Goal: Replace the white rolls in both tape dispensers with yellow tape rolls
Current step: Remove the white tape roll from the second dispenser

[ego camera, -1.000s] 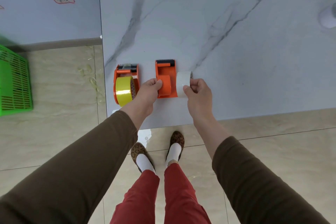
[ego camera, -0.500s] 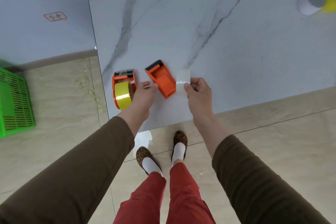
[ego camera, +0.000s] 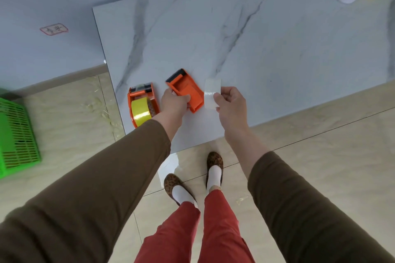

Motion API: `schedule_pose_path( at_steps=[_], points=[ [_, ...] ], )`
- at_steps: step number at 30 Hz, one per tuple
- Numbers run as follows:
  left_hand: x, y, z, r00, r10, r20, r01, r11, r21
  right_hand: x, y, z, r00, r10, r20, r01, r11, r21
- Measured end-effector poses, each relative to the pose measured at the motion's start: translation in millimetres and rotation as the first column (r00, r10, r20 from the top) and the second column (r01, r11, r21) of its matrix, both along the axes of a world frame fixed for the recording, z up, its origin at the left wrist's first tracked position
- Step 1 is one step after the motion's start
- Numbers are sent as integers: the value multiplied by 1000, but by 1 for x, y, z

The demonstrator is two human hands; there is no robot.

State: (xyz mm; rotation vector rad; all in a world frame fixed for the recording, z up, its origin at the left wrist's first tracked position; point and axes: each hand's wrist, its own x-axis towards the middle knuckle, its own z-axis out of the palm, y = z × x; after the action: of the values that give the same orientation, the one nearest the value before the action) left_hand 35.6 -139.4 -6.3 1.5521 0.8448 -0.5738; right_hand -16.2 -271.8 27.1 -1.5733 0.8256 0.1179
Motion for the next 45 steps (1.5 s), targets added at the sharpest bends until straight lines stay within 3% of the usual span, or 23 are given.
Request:
schedule_pose_path(
  at_steps=[8, 31, 37, 40, 42, 45],
  points=[
    [-1, 13, -1, 983, -178, 39, 174, 981, 89, 2, 13, -2, 998, 48, -29, -48, 999, -9],
    [-2, 12, 3, 986, -157, 54, 152, 985, 83, 7, 17, -4, 994, 92, -55, -94, 995, -32],
    [-3, 13, 11, 978, -201, 52, 189, 965, 182, 6, 15, -1, 995, 85, -48, -86, 996, -18],
    [-6, 15, 16, 966, -232, 115, 185, 928, 322, 4, 12, 2, 997, 68, -28, -68, 998, -3],
    [-13, 11, 22, 935, -257, 244, 145, 906, 398, 1, 7, 4, 999, 44, -10, -44, 999, 17],
    [-22, -3, 34, 893, -240, 380, 137, 951, 278, -4, -1, 9, 1000, -1, 9, 0, 998, 56]
  ],
)
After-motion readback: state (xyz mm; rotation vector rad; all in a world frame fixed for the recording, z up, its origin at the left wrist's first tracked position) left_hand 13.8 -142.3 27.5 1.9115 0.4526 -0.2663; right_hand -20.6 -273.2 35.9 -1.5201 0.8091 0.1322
